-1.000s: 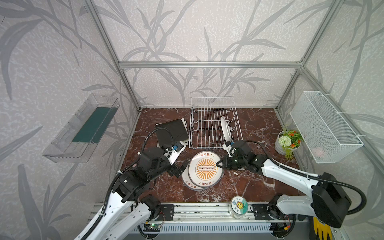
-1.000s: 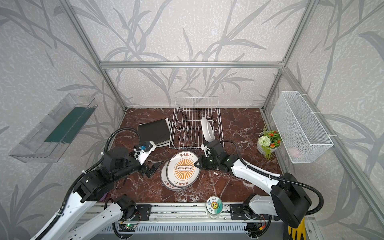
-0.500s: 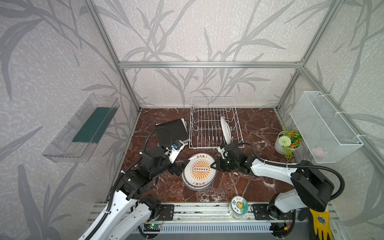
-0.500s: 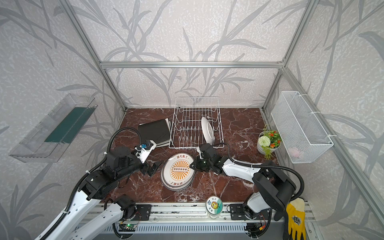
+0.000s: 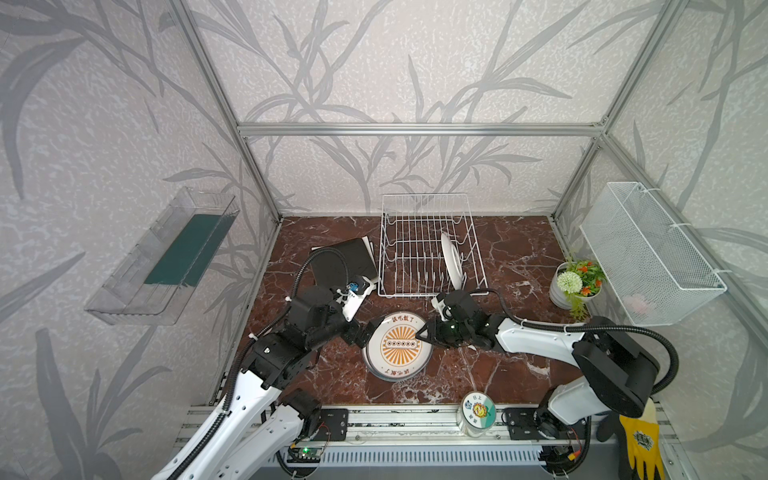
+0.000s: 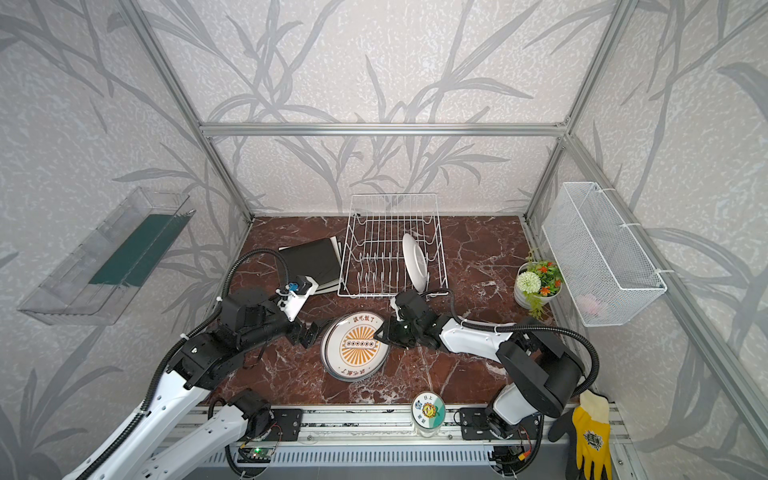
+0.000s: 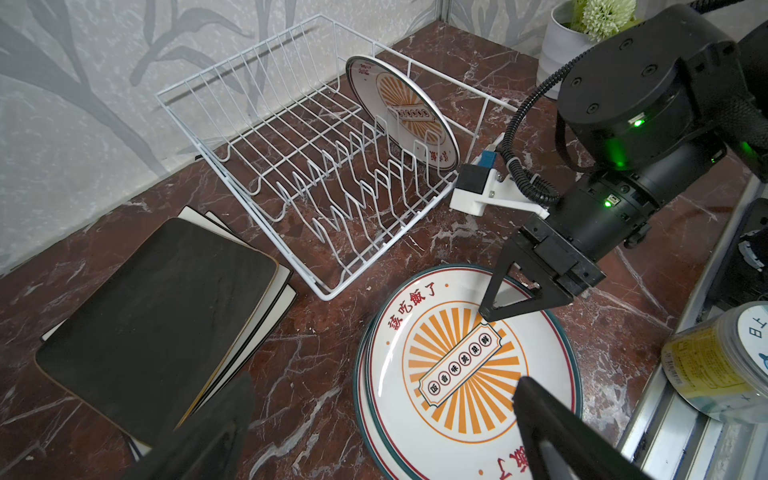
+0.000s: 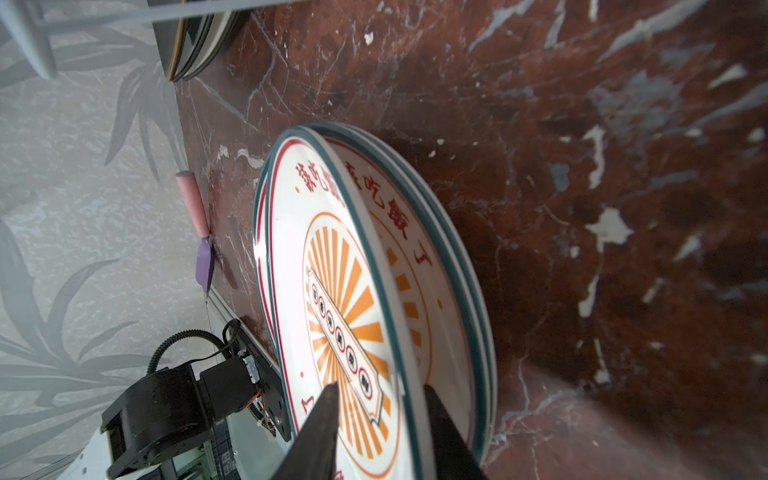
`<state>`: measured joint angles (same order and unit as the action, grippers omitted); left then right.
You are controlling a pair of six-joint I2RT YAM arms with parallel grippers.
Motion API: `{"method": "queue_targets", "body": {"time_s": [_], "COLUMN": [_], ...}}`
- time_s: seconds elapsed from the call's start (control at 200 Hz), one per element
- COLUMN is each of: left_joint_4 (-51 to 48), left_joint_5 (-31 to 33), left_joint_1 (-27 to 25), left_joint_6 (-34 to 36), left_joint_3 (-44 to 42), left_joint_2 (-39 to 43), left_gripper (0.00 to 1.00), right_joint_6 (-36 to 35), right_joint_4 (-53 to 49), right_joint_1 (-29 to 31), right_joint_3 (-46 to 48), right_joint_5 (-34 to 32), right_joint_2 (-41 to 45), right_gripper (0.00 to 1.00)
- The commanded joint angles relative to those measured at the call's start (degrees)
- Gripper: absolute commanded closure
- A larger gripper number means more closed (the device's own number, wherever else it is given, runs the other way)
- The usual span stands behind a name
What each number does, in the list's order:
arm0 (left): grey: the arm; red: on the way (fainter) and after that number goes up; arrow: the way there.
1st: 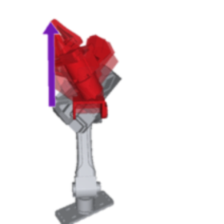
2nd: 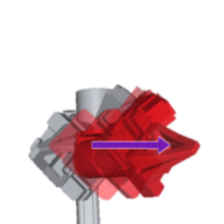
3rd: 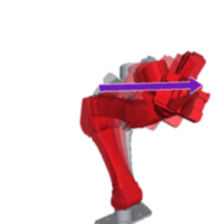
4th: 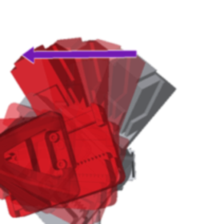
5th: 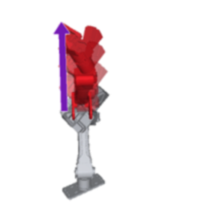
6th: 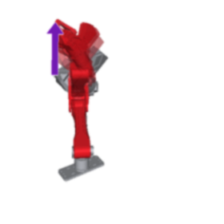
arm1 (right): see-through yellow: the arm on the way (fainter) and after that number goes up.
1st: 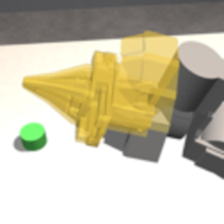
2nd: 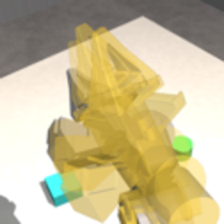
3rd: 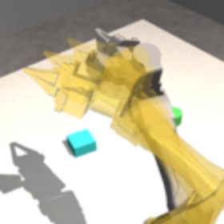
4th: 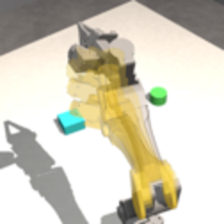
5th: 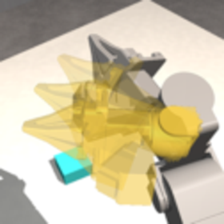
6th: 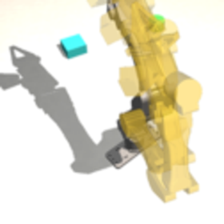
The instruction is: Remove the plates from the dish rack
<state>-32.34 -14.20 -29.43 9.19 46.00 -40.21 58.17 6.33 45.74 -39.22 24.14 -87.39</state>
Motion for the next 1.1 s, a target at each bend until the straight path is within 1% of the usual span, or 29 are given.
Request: {"method": "queue_targets", "body": {"time_s": [0.0,0.05,0.185,0.345,0.455,0.665,0.825,0.99,1.095], "left_joint_4": [1.91,2.26,3.46,3.77,4.03,4.17,5.63,8.45,9.88], "left_joint_5": [-1.98,-2.46,-3.17,-3.73,-4.21,-4.95,-5.48,-5.86,-6.58], "left_joint_1": [0.59,0.69,0.73,0.9,1.01,1.12,1.11,1.11,1.09], "left_joint_6": [-0.81,-0.98,-1.46,-1.12,-1.02,-0.76,-0.8,-1.26,-2.22], "left_joint_3": [-0.32,-0.23,-0.48,0.04,0.4,0.79,1.03,1.04,1.37], "left_joint_2": [-0.35,-0.57,-1.08,-1.74,-2.14,-3.77,-3.96,-4.18,-4.84], "left_gripper": [0.01,0.01,0.01,0.01,0.01,0.01,0.01,0.01,0.01], "right_joint_6": [-1.45,-1.99,-3.74,-5.54,-6.26,-7.03,-9.03,-9.37,-10.61], "right_joint_4": [-3.12,-4.63,-9.92,-15.41,-18.17,-21.35,-28.29,-29.01,-29.73], "right_joint_1": [0.26,0.32,0.48,0.49,0.58,0.76,1.05,1.1,1.1], "right_joint_3": [-2.77,-3.57,-5.95,-8.2,-9.91,-12.97,-15.7,-15.74,-16.33], "right_joint_5": [-0.91,-1.01,-1.58,-2.63,-2.31,-0.71,-3.21,-3.48,-3.56], "right_joint_2": [0.61,0.52,0.29,0.65,-0.18,-2.93,-2.87,-1.71,-1.42], "right_gripper": [0.62,0.6,0.52,0.45,0.43,0.42,0.33,0.3,0.26]}}
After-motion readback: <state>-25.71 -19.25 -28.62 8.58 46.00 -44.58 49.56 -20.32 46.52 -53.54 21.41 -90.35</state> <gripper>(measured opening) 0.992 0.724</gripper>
